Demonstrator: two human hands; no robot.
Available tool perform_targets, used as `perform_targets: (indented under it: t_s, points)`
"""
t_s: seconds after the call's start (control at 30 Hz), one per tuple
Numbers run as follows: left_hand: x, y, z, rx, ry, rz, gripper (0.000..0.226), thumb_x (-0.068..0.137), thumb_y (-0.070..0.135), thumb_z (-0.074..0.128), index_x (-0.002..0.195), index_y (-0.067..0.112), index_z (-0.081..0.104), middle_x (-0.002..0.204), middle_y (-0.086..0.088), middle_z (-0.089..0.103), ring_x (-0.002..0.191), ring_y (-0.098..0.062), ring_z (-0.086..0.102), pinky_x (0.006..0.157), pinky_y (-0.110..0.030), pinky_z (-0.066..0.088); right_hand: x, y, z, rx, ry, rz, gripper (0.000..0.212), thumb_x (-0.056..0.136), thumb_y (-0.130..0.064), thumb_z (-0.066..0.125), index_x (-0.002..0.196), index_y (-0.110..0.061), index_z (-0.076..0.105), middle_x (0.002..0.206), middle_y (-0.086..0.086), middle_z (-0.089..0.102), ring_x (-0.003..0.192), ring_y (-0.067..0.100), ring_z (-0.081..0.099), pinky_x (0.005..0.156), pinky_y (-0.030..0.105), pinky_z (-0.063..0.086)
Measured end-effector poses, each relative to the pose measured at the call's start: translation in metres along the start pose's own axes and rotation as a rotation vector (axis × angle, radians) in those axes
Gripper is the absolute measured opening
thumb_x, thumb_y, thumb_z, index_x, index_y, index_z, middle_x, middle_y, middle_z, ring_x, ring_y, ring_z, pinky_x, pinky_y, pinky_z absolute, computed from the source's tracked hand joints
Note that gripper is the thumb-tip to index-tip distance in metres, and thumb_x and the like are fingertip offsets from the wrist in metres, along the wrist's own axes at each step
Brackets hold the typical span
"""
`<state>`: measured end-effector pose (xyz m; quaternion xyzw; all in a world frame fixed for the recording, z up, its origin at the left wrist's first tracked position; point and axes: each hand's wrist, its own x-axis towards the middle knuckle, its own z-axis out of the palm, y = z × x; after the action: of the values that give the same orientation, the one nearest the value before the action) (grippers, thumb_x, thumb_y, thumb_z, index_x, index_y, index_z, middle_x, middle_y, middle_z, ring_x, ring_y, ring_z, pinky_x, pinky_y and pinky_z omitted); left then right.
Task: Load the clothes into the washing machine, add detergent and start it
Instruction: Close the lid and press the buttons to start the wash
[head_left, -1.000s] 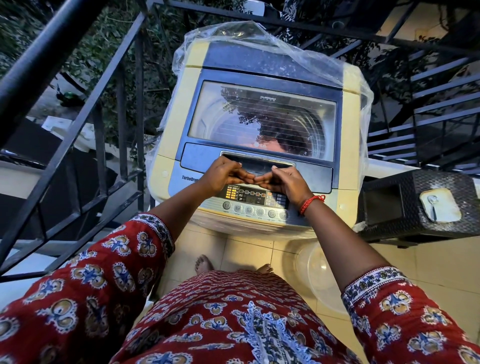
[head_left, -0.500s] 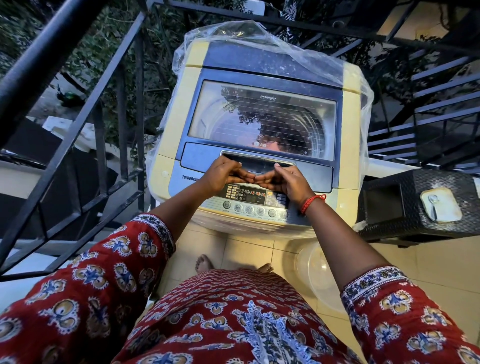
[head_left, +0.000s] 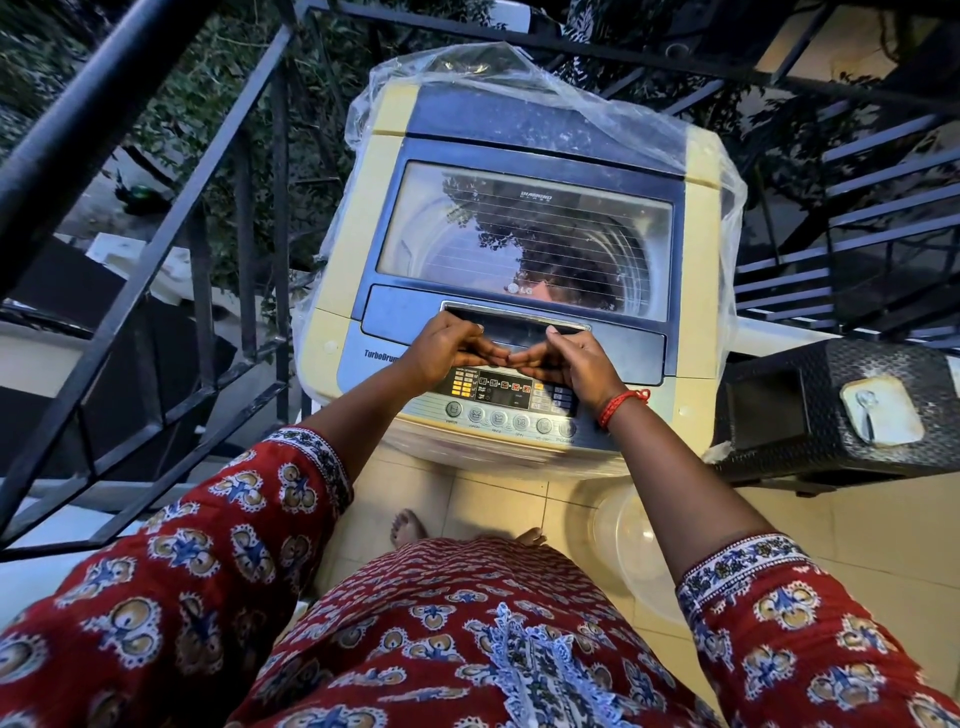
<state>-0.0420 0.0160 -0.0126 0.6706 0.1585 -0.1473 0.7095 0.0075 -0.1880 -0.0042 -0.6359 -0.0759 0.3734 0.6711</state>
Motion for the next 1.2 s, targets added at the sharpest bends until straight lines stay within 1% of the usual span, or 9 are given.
perform_targets:
  t_s: [0.1,0.2,0.3,0.43,0.6,0.73,0.9,1.03,1.2]
  points:
    - [0.0006,-0.0004,0.0000,-0.005,0.002,-0.002,0.042,0.100,0.009,0.035,0.098,-0.029,0.053,0.099,-0.037,0.064,0.091,-0.034,0.069,0.076,-0.027,0.057,0.0013,0.0008,-0.0006,-0.016,-0.005,0.004,0.047,0.104,-0.022,0.034,0.091,0.005,0.070,0.099,0.020,0.071,0.099,0.030,0.068,0.091,0.035,0.054]
    - [0.0007,0.0004,0.0003,-0.008,0.000,-0.008,0.042,0.099,0.008,0.035,0.098,-0.029,0.054,0.100,-0.036,0.065,0.087,-0.030,0.070,0.072,-0.024,0.055,0.0026,0.0014,-0.0008,0.005,-0.010,0.009,0.047,0.103,-0.022,0.035,0.089,0.004,0.071,0.095,0.017,0.073,0.096,0.028,0.069,0.089,0.033,0.055]
    - [0.0005,0.0015,0.0005,-0.005,-0.010,-0.001,0.042,0.100,0.008,0.035,0.097,-0.029,0.055,0.099,-0.034,0.065,0.085,-0.029,0.071,0.072,-0.024,0.055,0.0025,0.0017,-0.0011,0.002,-0.012,0.006,0.046,0.103,-0.022,0.035,0.088,0.002,0.072,0.094,0.016,0.074,0.097,0.028,0.069,0.089,0.033,0.055]
    - [-0.0009,0.0035,0.0015,-0.008,-0.026,0.004,0.042,0.099,0.006,0.034,0.095,-0.029,0.056,0.091,-0.027,0.068,0.081,-0.025,0.072,0.071,-0.023,0.055,0.0020,0.0011,-0.0007,0.000,-0.012,0.004,0.046,0.103,-0.021,0.035,0.088,0.001,0.072,0.094,0.016,0.073,0.097,0.027,0.069,0.089,0.033,0.055]
    - [-0.0012,0.0040,0.0024,-0.014,-0.024,0.001,0.042,0.099,0.006,0.034,0.094,-0.027,0.057,0.083,-0.019,0.071,0.082,-0.026,0.072,0.072,-0.024,0.056,0.0015,0.0008,0.0000,0.007,-0.005,0.005,0.045,0.103,-0.020,0.035,0.088,0.001,0.072,0.093,0.015,0.074,0.095,0.026,0.070,0.088,0.031,0.056]
    - [-0.0004,0.0023,0.0021,-0.016,-0.023,0.008,0.042,0.100,0.007,0.034,0.095,-0.028,0.056,0.093,-0.028,0.068,0.084,-0.028,0.071,0.073,-0.025,0.056,0.0017,0.0017,-0.0005,0.003,-0.006,0.001,0.045,0.103,-0.021,0.035,0.088,0.001,0.072,0.095,0.016,0.073,0.097,0.028,0.069,0.089,0.033,0.055]
    - [0.0012,-0.0001,0.0003,-0.011,-0.012,0.007,0.041,0.100,0.008,0.035,0.094,-0.027,0.055,0.096,-0.033,0.066,0.086,-0.030,0.071,0.075,-0.027,0.056,0.0017,0.0014,-0.0007,-0.002,-0.005,0.004,0.045,0.103,-0.021,0.036,0.089,0.002,0.072,0.096,0.017,0.073,0.098,0.027,0.069,0.089,0.032,0.055]
    - [0.0017,-0.0012,-0.0005,0.004,-0.009,0.003,0.041,0.100,0.009,0.035,0.095,-0.027,0.055,0.096,-0.033,0.066,0.088,-0.032,0.070,0.077,-0.028,0.056,0.0018,0.0010,-0.0008,-0.003,-0.006,0.006,0.045,0.103,-0.020,0.035,0.093,0.006,0.070,0.099,0.020,0.071,0.097,0.027,0.069,0.088,0.031,0.056]
    - [0.0009,-0.0004,0.0000,0.006,-0.012,-0.002,0.042,0.100,0.008,0.035,0.098,-0.028,0.054,0.098,-0.034,0.066,0.088,-0.031,0.070,0.075,-0.026,0.056,0.0012,-0.0004,-0.0002,-0.004,0.001,0.015,0.045,0.103,-0.021,0.036,0.089,0.003,0.071,0.094,0.016,0.073,0.094,0.024,0.070,0.083,0.027,0.057]
